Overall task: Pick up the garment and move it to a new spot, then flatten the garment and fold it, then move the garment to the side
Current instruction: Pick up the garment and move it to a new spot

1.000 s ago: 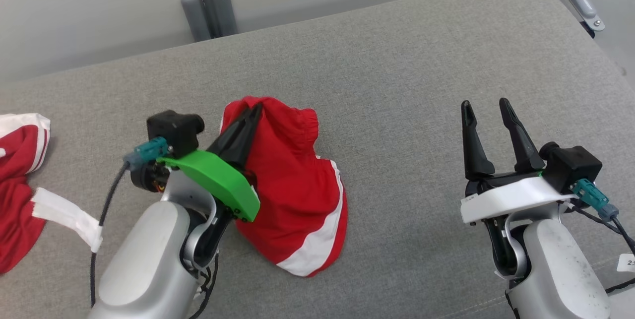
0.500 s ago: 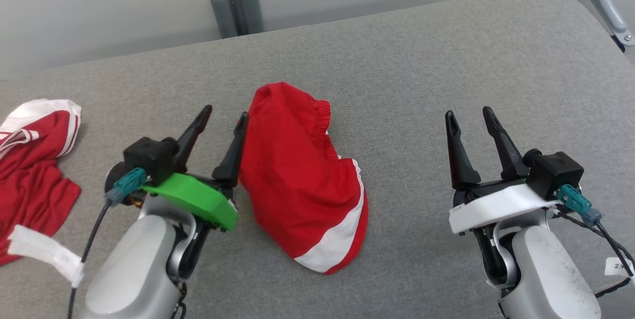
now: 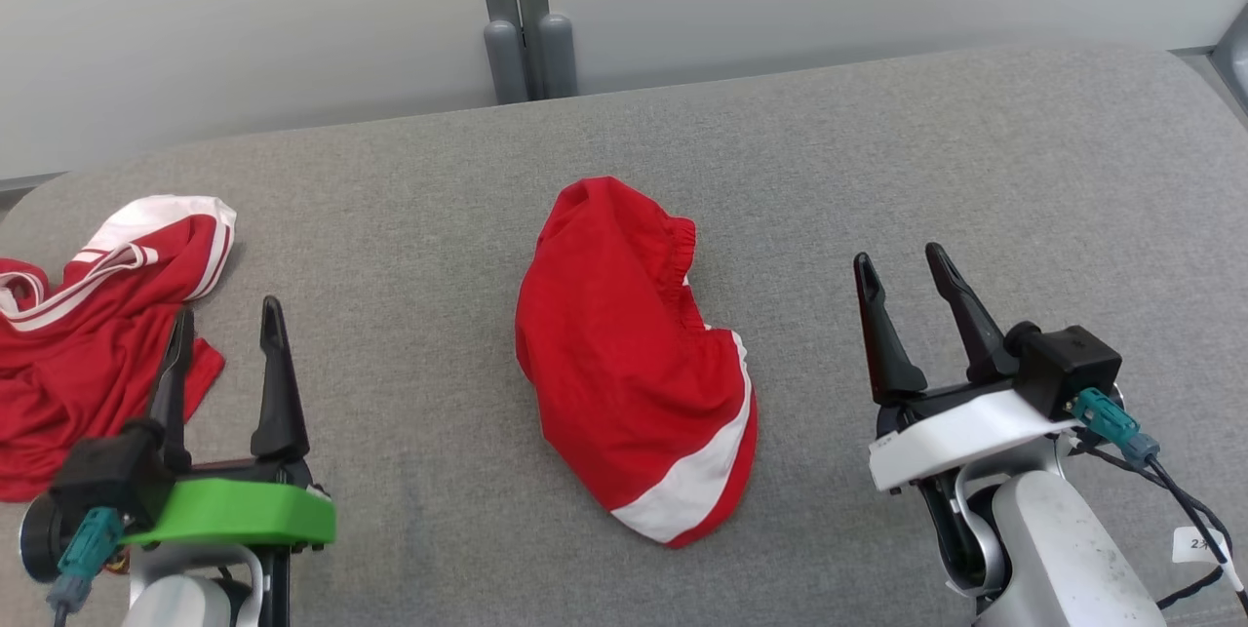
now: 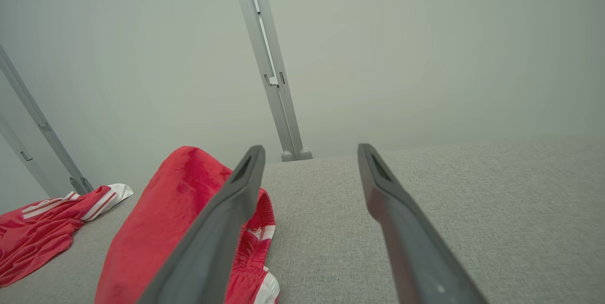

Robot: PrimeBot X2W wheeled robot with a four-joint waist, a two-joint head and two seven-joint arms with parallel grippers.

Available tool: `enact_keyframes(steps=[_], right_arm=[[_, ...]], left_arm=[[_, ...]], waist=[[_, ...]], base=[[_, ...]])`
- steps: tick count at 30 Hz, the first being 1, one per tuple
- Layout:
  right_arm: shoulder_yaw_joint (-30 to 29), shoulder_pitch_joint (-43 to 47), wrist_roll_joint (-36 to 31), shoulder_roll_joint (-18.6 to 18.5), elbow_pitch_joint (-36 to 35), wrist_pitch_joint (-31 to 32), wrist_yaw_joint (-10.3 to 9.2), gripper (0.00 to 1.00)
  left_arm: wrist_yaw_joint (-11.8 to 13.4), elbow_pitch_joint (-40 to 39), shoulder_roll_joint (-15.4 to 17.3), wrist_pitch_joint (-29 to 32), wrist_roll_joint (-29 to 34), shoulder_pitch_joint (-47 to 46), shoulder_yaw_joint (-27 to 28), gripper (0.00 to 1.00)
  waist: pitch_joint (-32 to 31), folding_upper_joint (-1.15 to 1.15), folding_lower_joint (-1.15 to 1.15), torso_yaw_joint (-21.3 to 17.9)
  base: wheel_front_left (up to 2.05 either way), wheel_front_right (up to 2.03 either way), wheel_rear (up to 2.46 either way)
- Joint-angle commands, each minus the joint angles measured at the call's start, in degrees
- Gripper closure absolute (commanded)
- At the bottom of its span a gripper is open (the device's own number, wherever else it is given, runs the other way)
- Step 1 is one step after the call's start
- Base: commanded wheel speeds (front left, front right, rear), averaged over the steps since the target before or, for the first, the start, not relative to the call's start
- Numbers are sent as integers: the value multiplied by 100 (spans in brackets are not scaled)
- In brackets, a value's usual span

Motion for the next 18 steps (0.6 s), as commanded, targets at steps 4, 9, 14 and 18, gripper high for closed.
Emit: enact_keyframes(steps=[4, 9, 14, 18], right_arm=[[-11, 125, -33, -20, -7, -19, 2, 0], [-90, 206, -66, -15, -19, -19, 2, 0], [-115, 224, -110, -16, 14, -19, 2, 0], [-114, 160, -107, -22, 31, -19, 2, 0]], left_arm=[[-55, -296, -329, -16, 346, 577, 438, 0], [-302, -195, -728, -11, 676, 956, 635, 0], [-553, -58, -991, -10, 909, 903, 810, 0], [-718, 5, -1104, -10, 1001, 807, 924, 0]], waist=[[-31, 0, 0, -44], [2, 0, 0, -72], [29, 0, 0, -24], [48, 0, 0, 10]], base=[[0, 0, 0], [0, 0, 0], [0, 0, 0], [0, 0, 0]])
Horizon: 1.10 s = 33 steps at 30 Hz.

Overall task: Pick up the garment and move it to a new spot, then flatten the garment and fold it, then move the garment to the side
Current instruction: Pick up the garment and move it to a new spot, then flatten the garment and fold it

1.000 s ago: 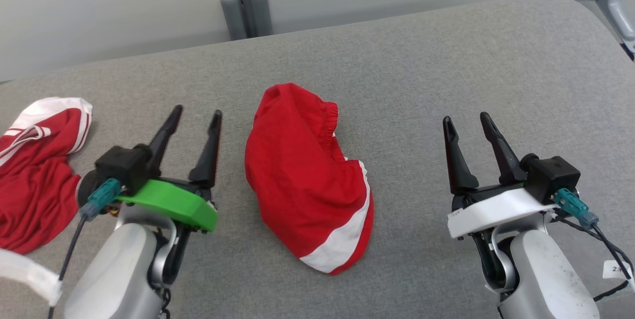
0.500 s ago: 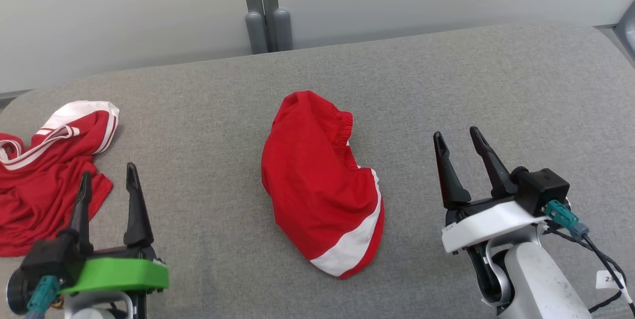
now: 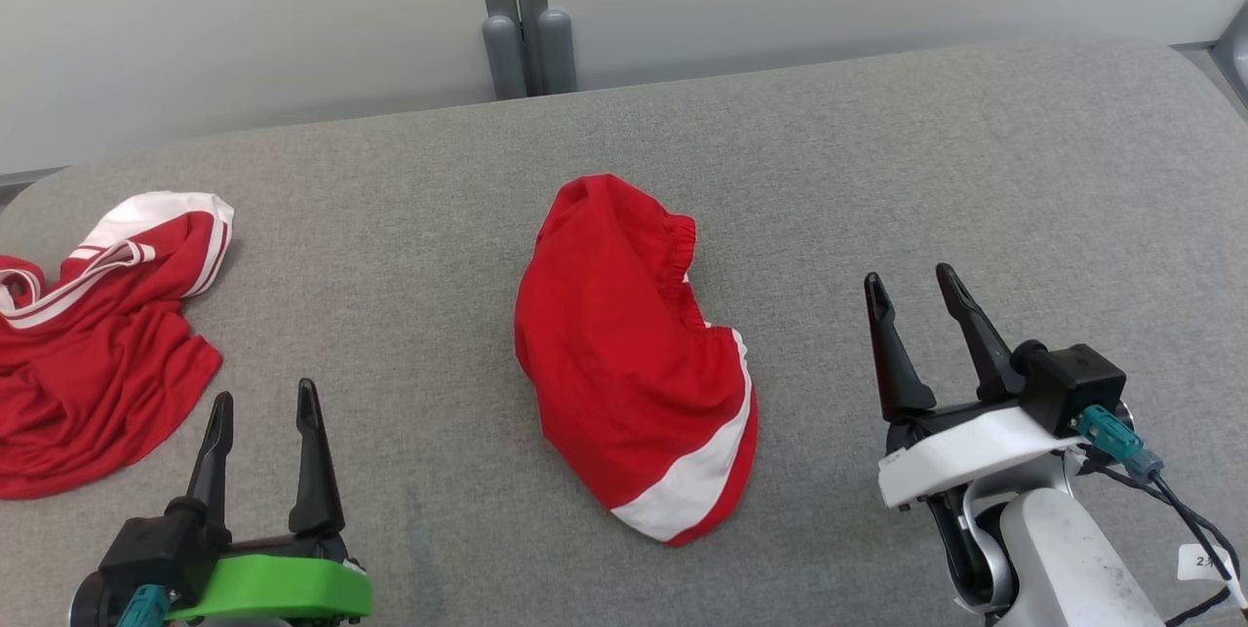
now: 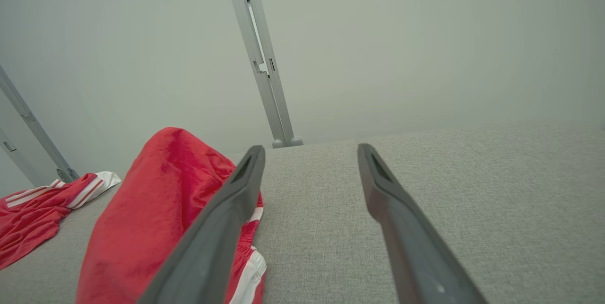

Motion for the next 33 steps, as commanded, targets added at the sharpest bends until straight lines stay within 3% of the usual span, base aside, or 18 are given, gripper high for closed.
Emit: enact_keyframes(steps=[1, 10, 16, 23, 33], right_arm=[[-3, -38, -4, -26, 15, -17, 2, 0], [175, -181, 18, -149, 204, -17, 2, 0], [764, -653, 290, -396, 1253, 81, 2, 0], [1532, -1429, 957, -701, 2393, 881, 2, 0], [2486, -1875, 2176, -1016, 2979, 1922, 2, 0]], left_arm=[[-59, 23, -24, -3, 55, -103, 59, 0], [-323, 140, -220, -3, 185, -173, 202, 0], [-443, 231, -305, -3, 196, -175, 202, 0], [-508, 326, -353, -3, 204, -244, 210, 0], [-563, 432, -373, -3, 207, -242, 204, 0]], waist=[[11, 0, 0, 22], [30, 0, 0, 174], [105, 0, 0, 414], [182, 0, 0, 803], [153, 0, 0, 1181]], base=[[0, 0, 0], [0, 0, 0], [0, 0, 0], [0, 0, 0], [0, 0, 0]])
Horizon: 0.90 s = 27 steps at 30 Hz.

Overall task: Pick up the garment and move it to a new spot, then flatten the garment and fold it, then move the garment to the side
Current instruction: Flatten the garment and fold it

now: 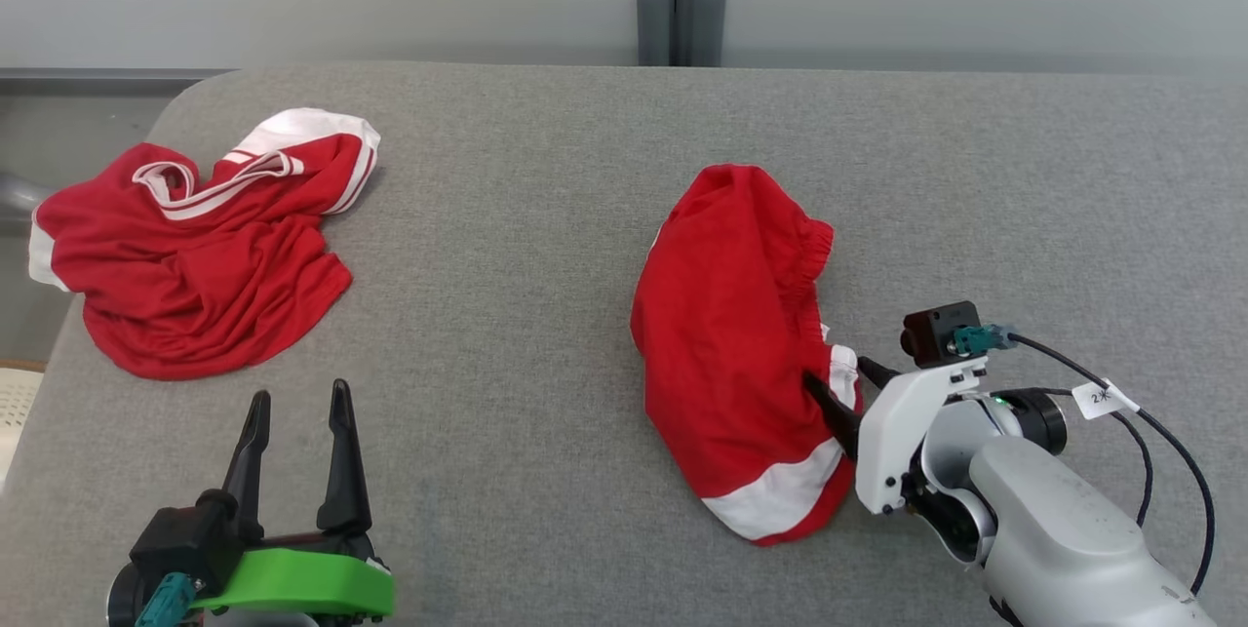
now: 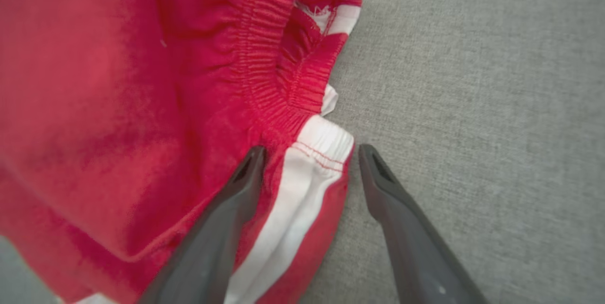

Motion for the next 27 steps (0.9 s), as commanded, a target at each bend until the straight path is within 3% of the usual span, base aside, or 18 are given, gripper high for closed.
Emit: enact_keyframes(steps=[1, 3, 4, 5, 6, 14, 19, 27], right_arm=[[72, -84, 126, -90, 42, 42, 2, 0], [176, -97, 235, -119, 29, -17, 2, 0], [222, -107, 276, -142, 17, -56, 2, 30], [283, -129, 301, -185, 3, -115, 2, 71], [328, -149, 323, -218, -5, -174, 2, 100], [378, -351, 561, -352, -46, -729, 2, 100], [-77, -540, 788, -491, -52, -1258, 2, 100], [-814, -752, 665, -998, 466, -1540, 2, 100]], left_arm=[[-16, 17, -3, -1, 36, -45, 21, 0], [-17, 21, -5, -1, 32, -25, 31, 0], [-16, 22, -6, -1, 23, -19, 35, 0], [-14, 24, -6, -1, 6, -12, 41, 0], [-12, 28, -6, -1, -9, -12, 45, 0], [43, 54, -6, -1, -84, -6, 40, 0], [35, 19, -5, -1, -43, -13, 62, 0], [12, -17, -3, -1, 6, -139, 38, 0]], waist=[[-27, 0, 0, 90], [-38, 0, 0, 114], [-41, 0, 0, 121], [-42, 0, 0, 125], [-43, 0, 0, 124], [-64, 0, 0, 33], [-43, 0, 0, -135], [137, 0, 0, -437]], base=[[0, 0, 0], [0, 0, 0], [0, 0, 0], [0, 0, 0], [0, 0, 0], [0, 0, 0], [0, 0, 0], [0, 0, 0]])
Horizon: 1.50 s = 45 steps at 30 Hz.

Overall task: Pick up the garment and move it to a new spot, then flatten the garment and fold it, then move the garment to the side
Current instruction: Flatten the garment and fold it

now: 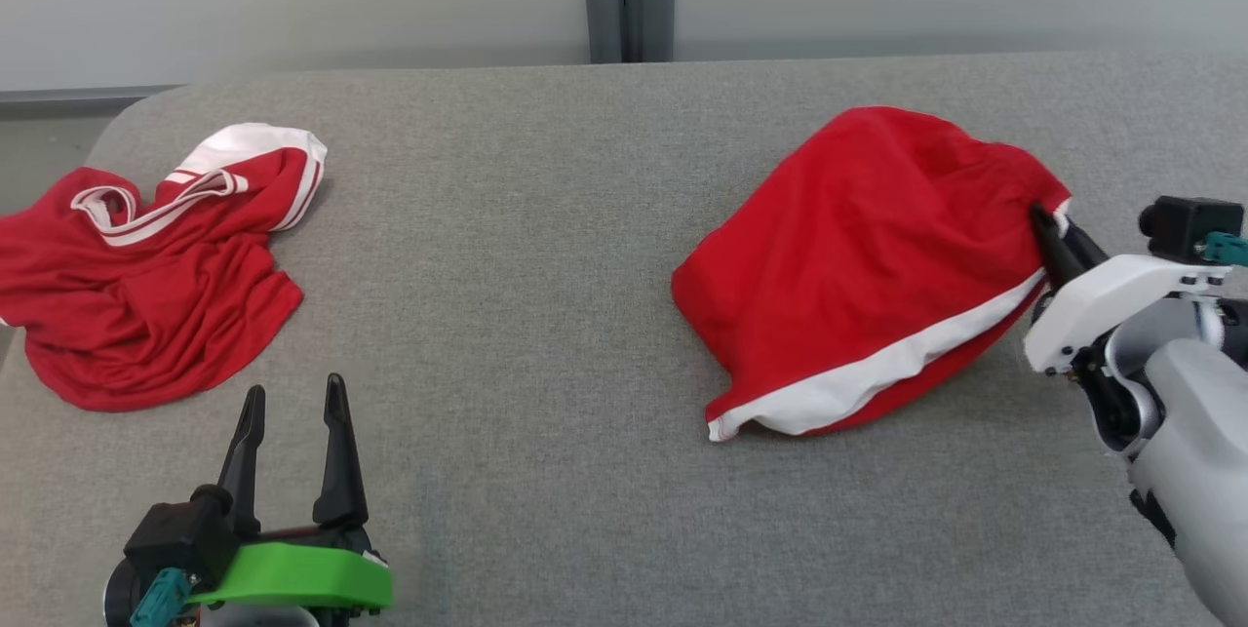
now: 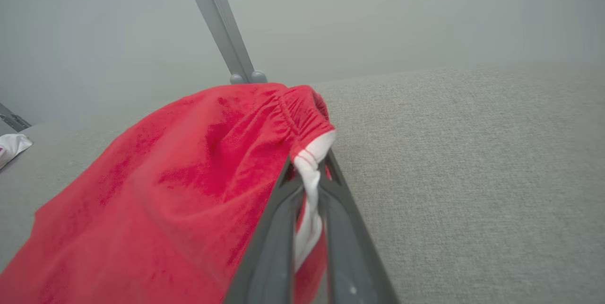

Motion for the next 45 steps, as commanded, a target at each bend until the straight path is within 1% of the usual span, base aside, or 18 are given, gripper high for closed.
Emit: enact_keyframes(steps=[1, 7, 9, 10, 11, 12, 16, 20, 22, 24, 26, 28, 32, 35, 39, 45], right_arm=[[-95, -98, -51, -63, 72, -71, 2, 100], [-666, -261, -233, -266, 576, -253, 2, 100], [-857, -344, -341, -263, 796, -298, 2, 100], [-914, -367, -387, -236, 880, -318, 2, 91], [-955, -399, -411, -158, 950, -327, 2, 24], [-993, -416, -419, -97, 996, -334, 2, 0], [-1104, -389, -515, -17, 1207, -353, 2, 0], [-1239, -242, -732, 14, 1378, -395, 2, 0], [-1349, -148, -897, 20, 1361, -416, 2, 0], [-1545, -59, -1107, -12, 1191, -415, 2, 0], [-1835, 116, -1392, 15, 864, -418, 2, 0], [-2159, 366, -1703, 199, 397, -415, 2, 0], [-2569, 930, -2345, 762, -768, -418, 2, 0], [-2661, 1328, -2694, 1201, -1574, -418, 2, 0], [-2673, 1754, -2902, 1564, -2459, -418, 2, 0], [-2496, 2247, -2956, 1736, -3468, -418, 2, 0]], left_arm=[[-6, -22, 7, -1, 46, -122, -3, 0], [-42, -58, 7, -1, 113, -303, -64, 0], [-57, -61, 7, -1, 147, -371, -72, 0], [-63, -56, 7, -1, 159, -402, -76, 0], [-72, -46, 8, -1, 162, -428, -79, 0], [-68, -35, 8, -1, 165, -451, -83, 0], [-76, 35, 7, -1, 146, -500, -98, 0], [-85, 103, 9, -1, 98, -446, -73, 0], [-79, 122, 9, -1, 76, -353, -62, 0], [-64, 131, 8, -1, 58, -287, -64, 0], [-48, 117, 9, -1, 72, -229, -64, 0], [-44, 111, 9, -1, 77, -171, -74, 0], [-78, 80, 9, -1, 51, -124, -179, 0], [-84, 46, 10, -1, 39, -144, -269, 0], [-55, 15, 10, -1, 25, -185, -337, 0], [-45, -14, 10, -1, 22, -234, -370, 0]], waist=[[130, 0, 0, -116], [500, 0, 0, -221], [617, 0, 0, -225], [657, 0, 0, -225], [699, 0, 0, -225], [714, 0, 0, -226], [675, 0, 0, -259], [416, 0, 0, -300], [252, 0, 0, -332], [107, 0, 0, -360], [-7, 0, 0, -383], [-93, 0, 0, -404], [-172, 0, 0, -431], [-196, 0, 0, -452], [-196, 0, 0, -470], [-184, 0, 0, -474]], base=[[0, 0, 0], [0, 0, 0], [0, 0, 0], [0, 0, 0], [0, 0, 0], [0, 0, 0], [0, 0, 0], [0, 0, 0], [0, 0, 0], [0, 0, 0], [0, 0, 0], [0, 0, 0], [0, 0, 0], [0, 0, 0], [0, 0, 0], [0, 0, 0]])
